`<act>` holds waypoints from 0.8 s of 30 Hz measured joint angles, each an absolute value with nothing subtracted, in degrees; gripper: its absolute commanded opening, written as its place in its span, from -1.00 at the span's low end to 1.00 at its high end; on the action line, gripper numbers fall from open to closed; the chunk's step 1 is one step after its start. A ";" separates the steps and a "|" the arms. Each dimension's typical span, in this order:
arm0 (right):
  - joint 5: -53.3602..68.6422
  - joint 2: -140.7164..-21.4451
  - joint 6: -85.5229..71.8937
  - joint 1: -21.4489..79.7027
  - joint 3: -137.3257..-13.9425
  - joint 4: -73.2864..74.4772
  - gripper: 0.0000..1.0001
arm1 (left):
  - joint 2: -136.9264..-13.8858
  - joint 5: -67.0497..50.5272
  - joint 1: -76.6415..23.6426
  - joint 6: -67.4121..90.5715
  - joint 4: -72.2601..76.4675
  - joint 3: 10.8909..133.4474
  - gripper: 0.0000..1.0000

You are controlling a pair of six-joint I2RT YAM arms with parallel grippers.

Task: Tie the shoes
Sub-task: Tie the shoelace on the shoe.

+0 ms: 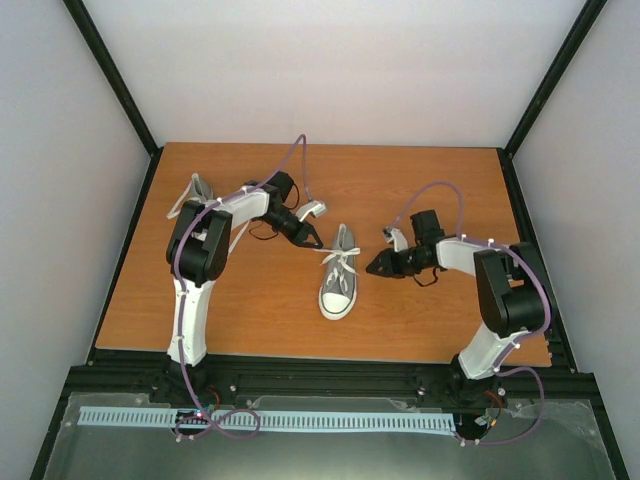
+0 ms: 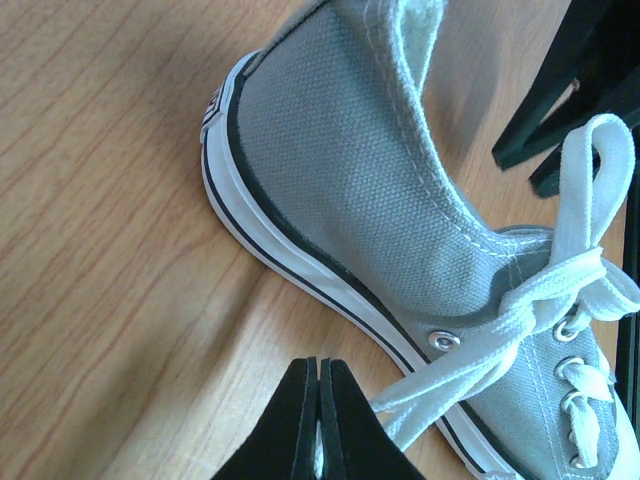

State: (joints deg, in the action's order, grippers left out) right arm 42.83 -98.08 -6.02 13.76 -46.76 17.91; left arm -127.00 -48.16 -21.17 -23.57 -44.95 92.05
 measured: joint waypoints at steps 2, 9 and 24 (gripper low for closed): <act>44.64 -97.25 -7.53 12.32 -46.30 15.49 -0.14 | -127.00 -48.21 -21.17 -23.55 -44.95 92.05 -0.99; 49.45 -95.37 -13.32 10.09 -45.04 3.33 0.20 | -127.00 -48.27 -21.15 -23.53 -44.77 92.05 -0.98; 54.39 -102.15 -19.05 15.00 -48.10 -5.82 -0.20 | -127.00 -48.69 -21.15 -22.70 -44.53 92.05 -0.98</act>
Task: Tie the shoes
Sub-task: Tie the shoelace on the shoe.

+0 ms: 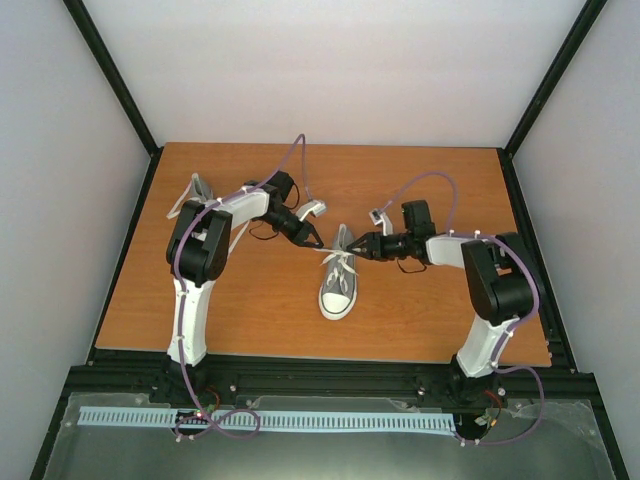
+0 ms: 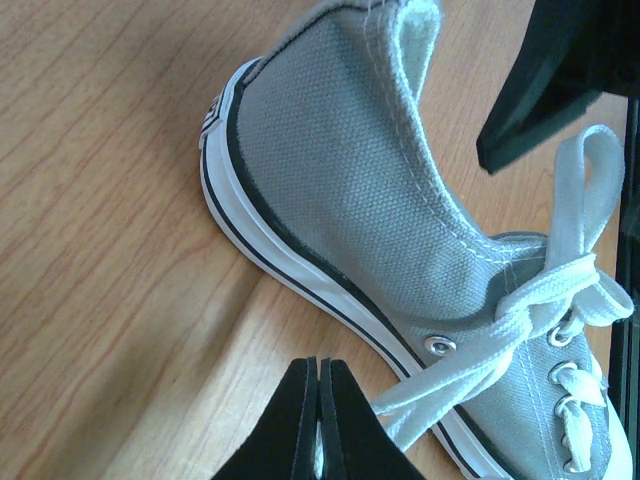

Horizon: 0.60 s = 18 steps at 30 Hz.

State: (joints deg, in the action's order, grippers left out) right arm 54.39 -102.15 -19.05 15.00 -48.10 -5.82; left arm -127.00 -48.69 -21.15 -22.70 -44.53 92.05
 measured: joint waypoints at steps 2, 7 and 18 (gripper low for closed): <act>55.16 -103.18 -18.68 15.88 -49.19 -5.37 -0.39 | -127.00 -48.71 -21.15 -22.65 -44.53 92.05 -0.98; 55.27 -103.77 -16.25 16.62 -50.52 -1.74 -0.92 | -127.00 -48.71 -21.15 -22.59 -44.53 92.05 -0.98; 53.95 -100.47 -13.04 14.83 -47.90 3.55 -0.94 | -126.61 -48.29 -21.17 -22.61 -44.58 91.35 -0.99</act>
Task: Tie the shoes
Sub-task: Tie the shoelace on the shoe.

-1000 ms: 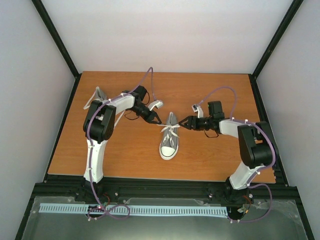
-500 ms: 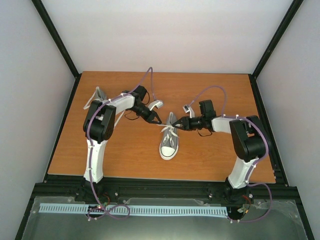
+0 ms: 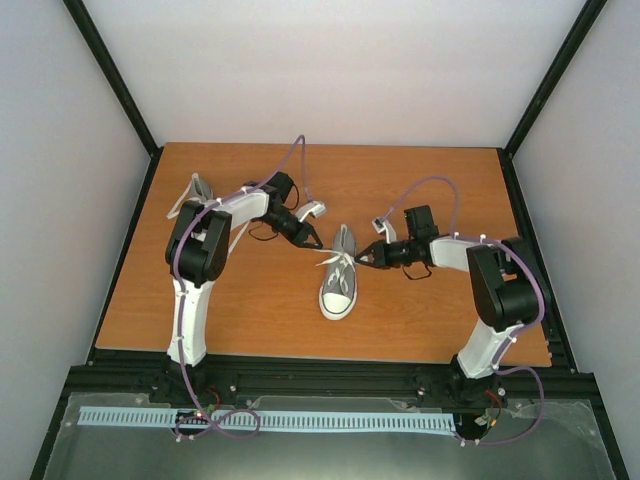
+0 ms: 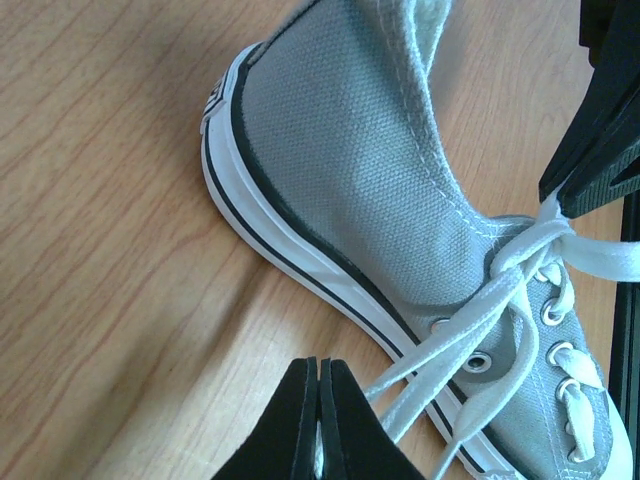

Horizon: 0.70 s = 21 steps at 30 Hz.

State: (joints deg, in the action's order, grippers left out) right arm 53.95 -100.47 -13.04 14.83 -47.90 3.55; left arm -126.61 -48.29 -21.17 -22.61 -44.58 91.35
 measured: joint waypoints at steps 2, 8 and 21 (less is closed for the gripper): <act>53.82 -100.09 -12.40 14.83 -47.33 4.49 -0.94 | -126.48 -47.99 -21.17 -22.61 -44.58 91.33 -0.99; 53.76 -98.72 -11.05 14.83 -46.04 6.02 -0.94 | -126.41 -47.44 -21.17 -22.55 -44.51 91.33 -0.99; 52.47 -99.63 -10.33 14.81 -43.22 4.38 -0.95 | -126.41 -45.87 -21.28 -22.24 -44.45 91.33 -0.98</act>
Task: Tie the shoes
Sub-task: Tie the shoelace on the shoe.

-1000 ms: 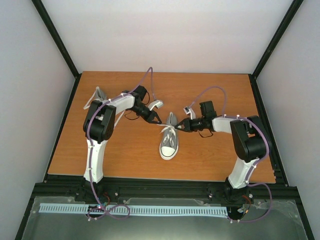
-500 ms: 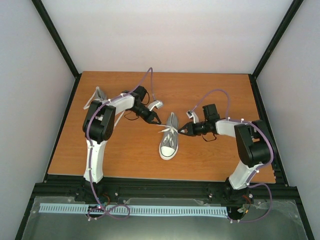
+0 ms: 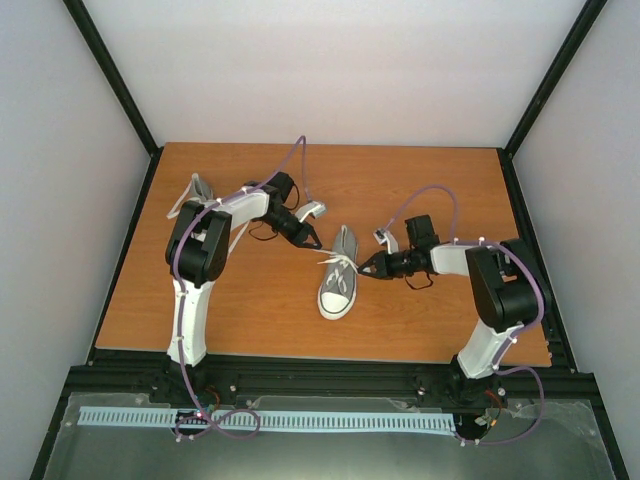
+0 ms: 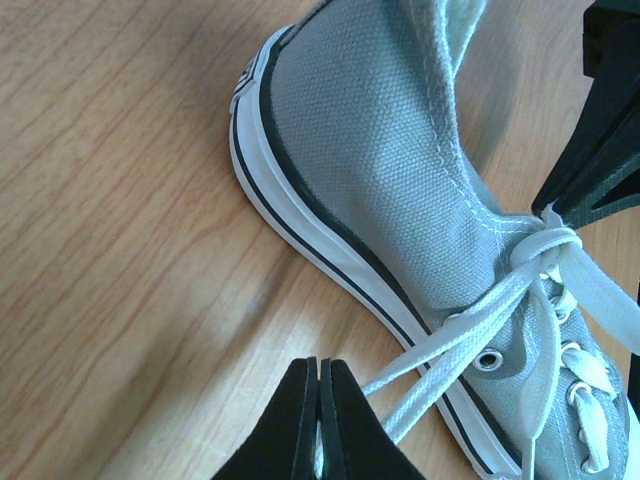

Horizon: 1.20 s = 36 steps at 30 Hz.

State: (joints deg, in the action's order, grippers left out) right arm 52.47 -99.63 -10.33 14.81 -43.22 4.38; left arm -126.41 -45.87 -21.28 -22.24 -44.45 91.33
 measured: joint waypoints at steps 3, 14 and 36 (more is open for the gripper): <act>52.18 -100.40 -10.33 14.81 -43.24 4.03 -0.94 | -126.41 -46.15 -21.28 -22.28 -44.49 91.20 -0.98; 50.65 -100.97 -9.74 14.76 -45.04 6.57 -0.34 | -126.28 -48.88 -21.17 -23.05 -45.08 89.80 -0.25; 30.83 -87.46 -6.24 14.76 -50.98 18.59 0.02 | -111.77 -41.06 -23.57 -34.57 -57.82 91.92 -0.18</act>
State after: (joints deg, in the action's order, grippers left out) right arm 30.83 -87.46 -6.24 14.76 -50.98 18.59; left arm -111.77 -41.06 -23.57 -34.57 -57.82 91.92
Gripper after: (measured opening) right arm 0.511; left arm 0.329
